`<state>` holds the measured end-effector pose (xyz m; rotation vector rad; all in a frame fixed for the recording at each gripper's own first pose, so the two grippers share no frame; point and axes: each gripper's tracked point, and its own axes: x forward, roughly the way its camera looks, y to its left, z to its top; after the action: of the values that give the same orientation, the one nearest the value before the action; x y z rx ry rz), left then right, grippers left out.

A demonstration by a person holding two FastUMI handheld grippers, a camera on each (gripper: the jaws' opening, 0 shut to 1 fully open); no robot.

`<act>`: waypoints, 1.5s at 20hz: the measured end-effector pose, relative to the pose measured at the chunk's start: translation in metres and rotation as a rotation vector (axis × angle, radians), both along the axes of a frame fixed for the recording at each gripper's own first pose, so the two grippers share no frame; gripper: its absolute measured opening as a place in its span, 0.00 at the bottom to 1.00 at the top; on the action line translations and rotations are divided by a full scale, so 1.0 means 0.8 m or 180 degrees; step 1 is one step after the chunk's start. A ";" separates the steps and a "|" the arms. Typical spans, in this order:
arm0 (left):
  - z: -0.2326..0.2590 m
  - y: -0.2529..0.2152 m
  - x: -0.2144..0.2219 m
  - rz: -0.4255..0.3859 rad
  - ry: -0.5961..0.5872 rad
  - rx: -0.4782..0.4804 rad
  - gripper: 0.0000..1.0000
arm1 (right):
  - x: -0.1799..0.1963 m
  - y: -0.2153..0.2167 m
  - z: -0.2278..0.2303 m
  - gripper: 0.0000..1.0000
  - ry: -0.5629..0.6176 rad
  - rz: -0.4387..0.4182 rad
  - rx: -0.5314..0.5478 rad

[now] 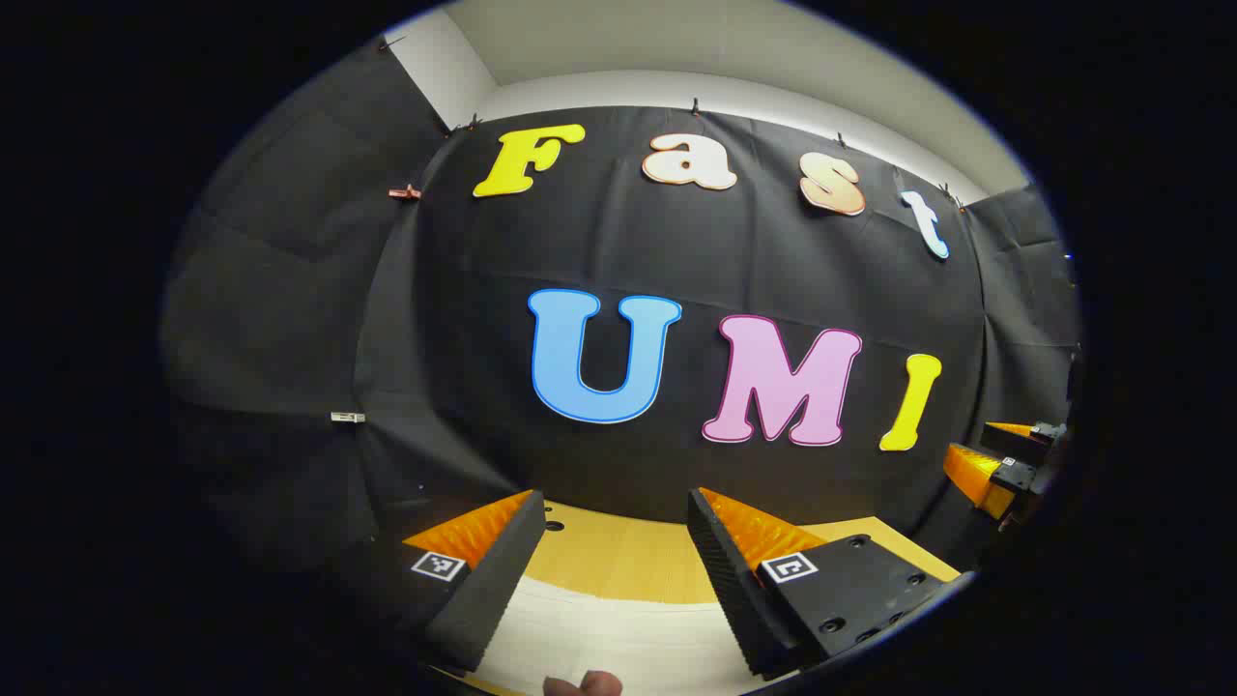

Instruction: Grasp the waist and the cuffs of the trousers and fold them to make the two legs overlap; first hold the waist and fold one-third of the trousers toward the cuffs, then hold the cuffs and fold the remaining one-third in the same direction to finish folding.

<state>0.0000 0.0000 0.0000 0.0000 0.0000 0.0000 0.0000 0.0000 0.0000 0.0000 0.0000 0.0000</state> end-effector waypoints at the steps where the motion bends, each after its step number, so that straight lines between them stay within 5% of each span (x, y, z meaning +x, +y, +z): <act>1: 0.001 0.004 -0.002 0.0009 0.0009 0.0006 0.95 | -0.002 0.004 -0.001 0.96 0.0021 0.0018 0.0036; 9: -0.002 0.012 -0.014 -0.0061 0.0015 -0.0082 0.95 | -0.023 0.032 0.010 0.98 0.0105 0.0274 0.0615; 19: -0.009 0.030 -0.006 -0.0276 0.0018 -0.0132 0.94 | -0.055 -0.002 0.002 0.98 0.0145 -0.0122 0.0250; 24: -0.059 0.082 0.007 -0.0349 0.0300 0.0293 0.94 | -0.068 -0.026 -0.021 0.98 0.0342 -0.0320 0.0264; 30: -0.154 0.178 -0.003 -0.0549 0.0854 0.1373 0.95 | -0.084 -0.053 -0.043 0.98 0.0512 -0.0556 0.0159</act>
<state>-0.0024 0.1424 -0.1230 0.4314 0.2682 -0.1724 -0.0672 -0.0425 -0.0341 0.0501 0.1609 -0.1745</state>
